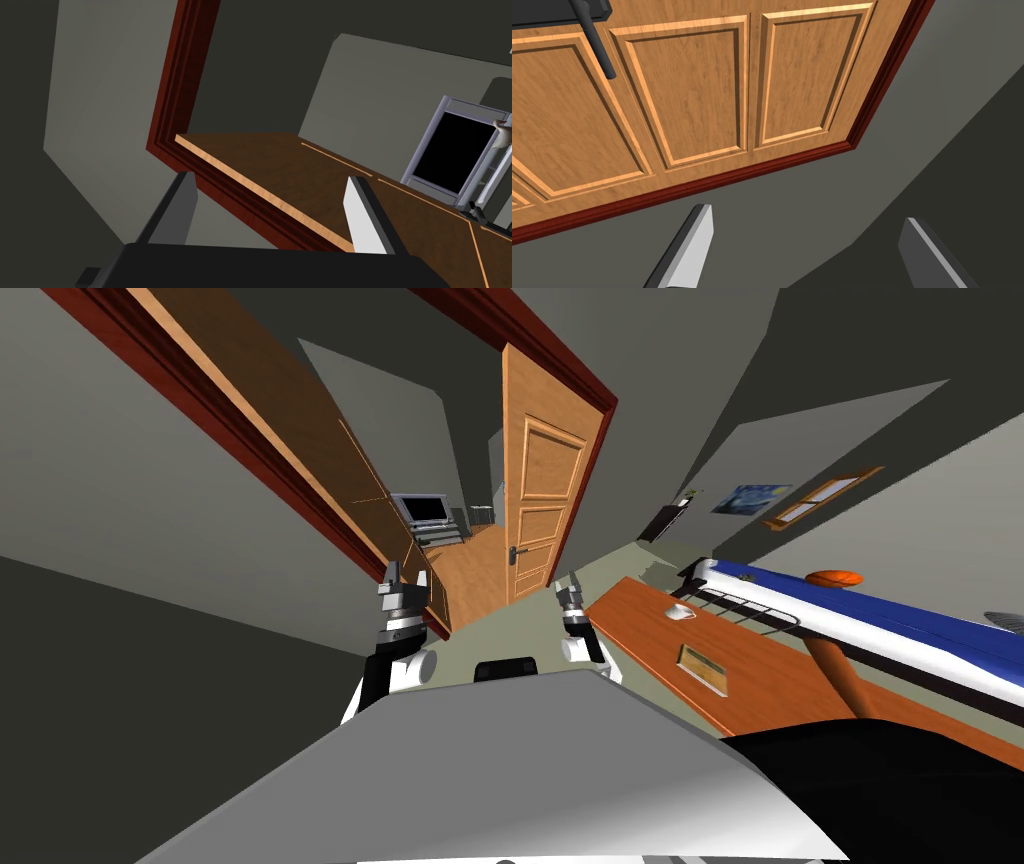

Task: Push the door open

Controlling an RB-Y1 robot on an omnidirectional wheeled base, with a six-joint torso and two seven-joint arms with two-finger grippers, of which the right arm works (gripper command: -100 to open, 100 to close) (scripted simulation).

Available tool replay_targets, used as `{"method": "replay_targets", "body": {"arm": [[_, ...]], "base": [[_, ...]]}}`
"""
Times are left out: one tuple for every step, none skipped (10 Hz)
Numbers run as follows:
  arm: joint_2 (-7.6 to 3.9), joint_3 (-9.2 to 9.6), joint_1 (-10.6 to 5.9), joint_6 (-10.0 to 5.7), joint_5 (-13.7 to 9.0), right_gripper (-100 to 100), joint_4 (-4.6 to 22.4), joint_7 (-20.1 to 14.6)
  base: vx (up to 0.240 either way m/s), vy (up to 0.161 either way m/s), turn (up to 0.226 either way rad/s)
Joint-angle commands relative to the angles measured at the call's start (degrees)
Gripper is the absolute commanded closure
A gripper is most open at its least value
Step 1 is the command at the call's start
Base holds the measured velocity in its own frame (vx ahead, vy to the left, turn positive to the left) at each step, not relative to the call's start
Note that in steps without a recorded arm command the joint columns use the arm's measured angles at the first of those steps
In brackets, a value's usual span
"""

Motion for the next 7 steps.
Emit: {"method": "replay_targets", "body": {"arm": [[-1.19, 0.61, -1.16, -0.42, -0.44, -100, 2.48, -0.49], [-1.93, 0.98, -1.94, -0.58, -0.71, -100, 4.01, -0.78], [-2.67, 1.36, -2.72, -0.75, -0.99, -100, 5.54, -1.07], [-3.46, 1.75, -3.54, -0.92, -1.28, -100, 7.06, -1.37], [-4.24, 2.14, -4.36, -1.09, -1.57, -100, 8.72, -1.68], [-5.02, 2.54, -5.19, -1.27, -1.86, -100, 10.41, -1.99], [-5.82, 2.94, -6.02, -1.44, -2.16, -100, 12.05, -2.3]], "base": [[0.094, -0.024, 0.096], [0.093, -0.033, 0.111], [0.106, -0.026, 0.12], [0.095, -0.033, 0.121], [0.092, -0.054, 0.113], [0.089, -0.038, 0.103], [0.093, -0.028, 0.103]]}}
